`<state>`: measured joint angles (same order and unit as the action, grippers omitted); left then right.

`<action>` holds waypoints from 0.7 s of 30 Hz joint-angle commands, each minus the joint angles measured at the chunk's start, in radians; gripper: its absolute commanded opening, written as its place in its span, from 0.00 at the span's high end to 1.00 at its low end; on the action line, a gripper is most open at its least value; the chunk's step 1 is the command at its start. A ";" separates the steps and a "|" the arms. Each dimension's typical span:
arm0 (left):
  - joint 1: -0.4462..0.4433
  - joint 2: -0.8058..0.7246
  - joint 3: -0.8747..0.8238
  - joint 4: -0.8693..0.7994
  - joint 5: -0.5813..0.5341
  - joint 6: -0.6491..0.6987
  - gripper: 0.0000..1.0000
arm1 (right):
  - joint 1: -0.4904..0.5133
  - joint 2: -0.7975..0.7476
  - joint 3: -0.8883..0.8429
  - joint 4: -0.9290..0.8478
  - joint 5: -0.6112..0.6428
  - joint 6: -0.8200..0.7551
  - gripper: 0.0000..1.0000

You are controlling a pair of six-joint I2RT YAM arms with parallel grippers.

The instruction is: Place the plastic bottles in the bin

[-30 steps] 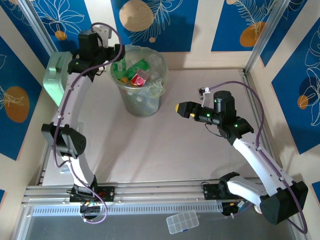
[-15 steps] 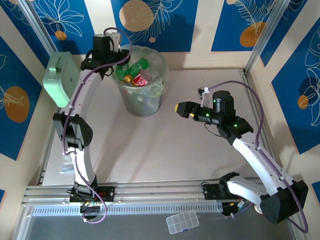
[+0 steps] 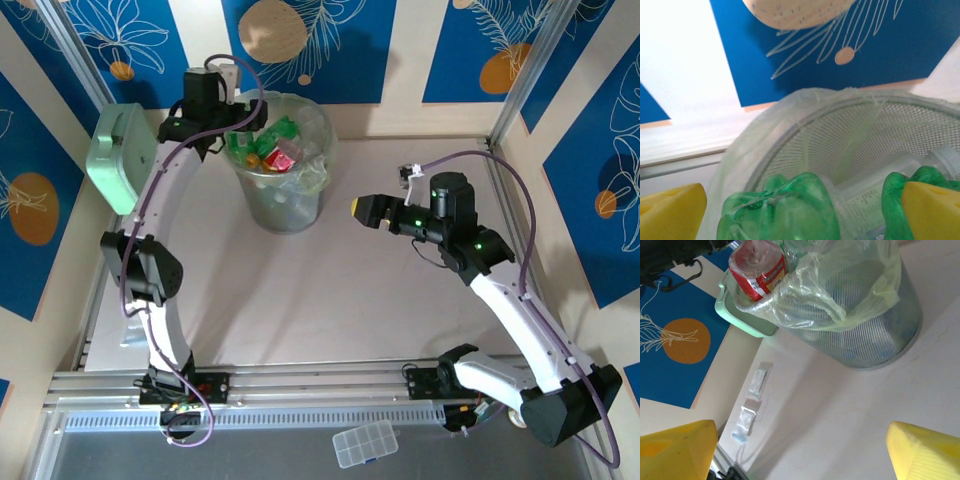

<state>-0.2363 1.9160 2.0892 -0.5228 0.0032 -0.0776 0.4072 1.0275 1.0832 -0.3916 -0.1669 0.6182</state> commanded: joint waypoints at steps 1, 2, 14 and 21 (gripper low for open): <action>-0.022 -0.161 -0.052 0.019 -0.039 -0.018 0.01 | 0.014 -0.035 0.059 -0.068 0.097 -0.081 0.00; -0.024 -0.204 -0.097 0.036 -0.026 -0.023 0.01 | 0.020 -0.043 0.072 -0.079 0.126 -0.109 0.01; -0.027 -0.855 -1.071 0.778 -0.140 0.038 0.01 | 0.061 -0.164 -0.088 0.210 0.634 -0.195 0.01; -0.020 -0.939 -1.536 1.186 -0.296 0.219 0.01 | -0.011 -0.118 -0.171 0.279 0.998 -0.065 0.01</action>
<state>-0.2584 0.9833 0.6281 0.4549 -0.2165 0.0395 0.4465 0.8902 0.9237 -0.1650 0.6003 0.4786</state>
